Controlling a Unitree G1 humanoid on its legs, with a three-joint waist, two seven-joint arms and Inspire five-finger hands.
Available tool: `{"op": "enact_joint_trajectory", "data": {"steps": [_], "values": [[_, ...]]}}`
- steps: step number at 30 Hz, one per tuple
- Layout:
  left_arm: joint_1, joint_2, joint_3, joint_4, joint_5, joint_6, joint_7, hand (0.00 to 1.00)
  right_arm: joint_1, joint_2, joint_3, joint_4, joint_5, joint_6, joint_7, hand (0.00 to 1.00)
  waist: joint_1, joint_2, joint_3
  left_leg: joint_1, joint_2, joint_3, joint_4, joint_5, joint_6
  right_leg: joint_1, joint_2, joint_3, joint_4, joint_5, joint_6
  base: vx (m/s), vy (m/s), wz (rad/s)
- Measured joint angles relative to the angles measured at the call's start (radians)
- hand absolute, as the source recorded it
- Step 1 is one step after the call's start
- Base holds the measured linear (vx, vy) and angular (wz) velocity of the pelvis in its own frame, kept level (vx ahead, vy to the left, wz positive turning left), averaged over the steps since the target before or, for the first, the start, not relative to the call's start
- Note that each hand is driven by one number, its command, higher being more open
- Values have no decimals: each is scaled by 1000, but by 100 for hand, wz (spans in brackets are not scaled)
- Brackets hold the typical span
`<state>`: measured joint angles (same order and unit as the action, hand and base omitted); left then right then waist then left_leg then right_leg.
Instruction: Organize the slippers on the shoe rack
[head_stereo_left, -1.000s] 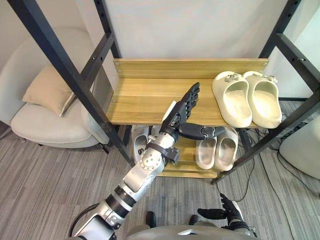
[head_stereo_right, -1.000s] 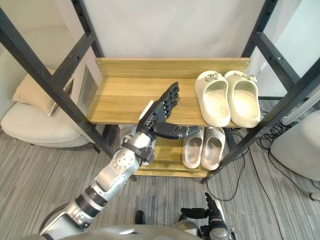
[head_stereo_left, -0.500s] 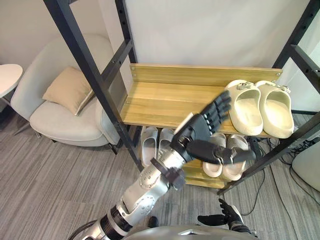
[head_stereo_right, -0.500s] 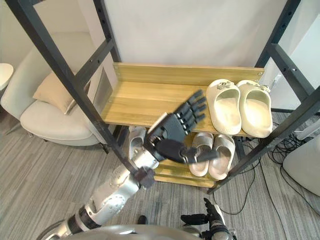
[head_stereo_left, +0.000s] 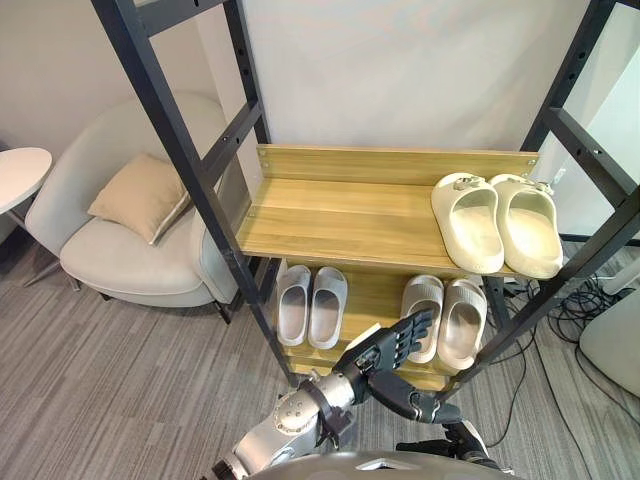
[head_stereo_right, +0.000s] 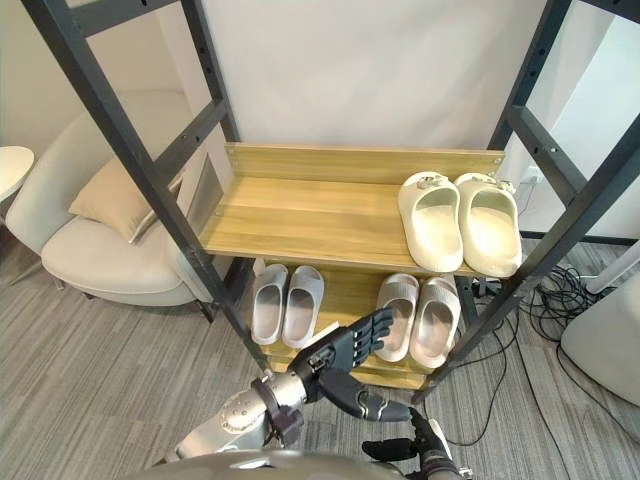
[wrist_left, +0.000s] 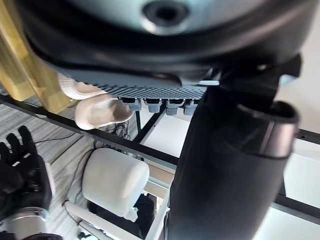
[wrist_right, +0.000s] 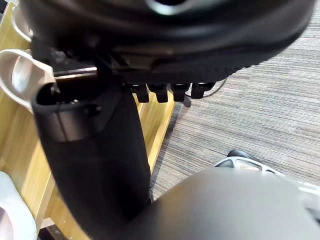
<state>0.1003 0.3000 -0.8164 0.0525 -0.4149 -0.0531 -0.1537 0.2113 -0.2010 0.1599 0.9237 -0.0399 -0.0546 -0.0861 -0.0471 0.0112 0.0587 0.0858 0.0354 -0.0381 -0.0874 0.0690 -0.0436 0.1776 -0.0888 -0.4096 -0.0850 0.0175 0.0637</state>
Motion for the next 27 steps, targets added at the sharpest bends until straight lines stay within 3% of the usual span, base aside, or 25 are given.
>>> {"op": "enact_joint_trajectory", "data": {"steps": [5,10,17,27], "values": [[27,-23,68,134,117,-2,2,100,-4,4,0,6,0,-1,-1,100,0,-5,2,1,4,8,0,-5,-6,-2,5,7,0,-2,-1,15,-3,-4],[62,-88,313,397,192,-3,74,100,-11,17,-8,13,0,-1,-5,100,7,-18,10,4,11,27,0,-8,-10,-8,15,27,-1,-3,-3,-11,0,-11],[88,-104,546,627,310,-3,179,100,-25,42,-41,32,0,-1,-12,100,18,-39,24,-1,12,39,0,-14,-11,-21,15,40,-1,-4,-5,5,10,-5],[70,-157,704,790,341,-3,260,100,-48,52,-61,34,0,-1,-28,100,23,-40,44,0,13,80,0,-24,-9,-38,16,79,1,-2,-4,11,17,-11]]}}
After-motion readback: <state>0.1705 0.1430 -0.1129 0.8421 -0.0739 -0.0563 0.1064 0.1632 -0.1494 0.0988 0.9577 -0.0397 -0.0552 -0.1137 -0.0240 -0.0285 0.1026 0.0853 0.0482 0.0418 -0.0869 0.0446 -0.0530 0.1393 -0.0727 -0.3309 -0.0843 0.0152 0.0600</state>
